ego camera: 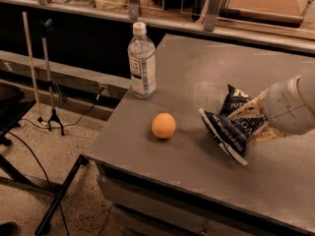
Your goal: Pick blue chip bag
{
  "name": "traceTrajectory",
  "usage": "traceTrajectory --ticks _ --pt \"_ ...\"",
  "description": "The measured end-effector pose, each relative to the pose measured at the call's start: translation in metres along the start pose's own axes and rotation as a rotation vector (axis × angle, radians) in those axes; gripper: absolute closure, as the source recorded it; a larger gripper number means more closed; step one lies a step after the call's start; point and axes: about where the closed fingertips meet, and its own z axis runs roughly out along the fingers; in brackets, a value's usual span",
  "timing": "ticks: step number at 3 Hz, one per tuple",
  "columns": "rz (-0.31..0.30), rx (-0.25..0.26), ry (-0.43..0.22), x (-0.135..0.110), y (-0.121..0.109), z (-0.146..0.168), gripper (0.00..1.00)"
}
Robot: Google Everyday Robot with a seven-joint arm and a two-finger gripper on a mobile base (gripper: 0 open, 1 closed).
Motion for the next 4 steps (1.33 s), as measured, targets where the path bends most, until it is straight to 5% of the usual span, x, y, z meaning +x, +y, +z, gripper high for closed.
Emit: traceTrajectory --ticks 2,3,4 --pt "0.007 0.017 0.044 0.028 -0.022 -0.033 1.0" --pt "-0.013 0.059 0.118 0.051 -0.053 -0.086 1.0" --pt "-0.013 0.059 0.118 0.051 -0.053 -0.086 1.0"
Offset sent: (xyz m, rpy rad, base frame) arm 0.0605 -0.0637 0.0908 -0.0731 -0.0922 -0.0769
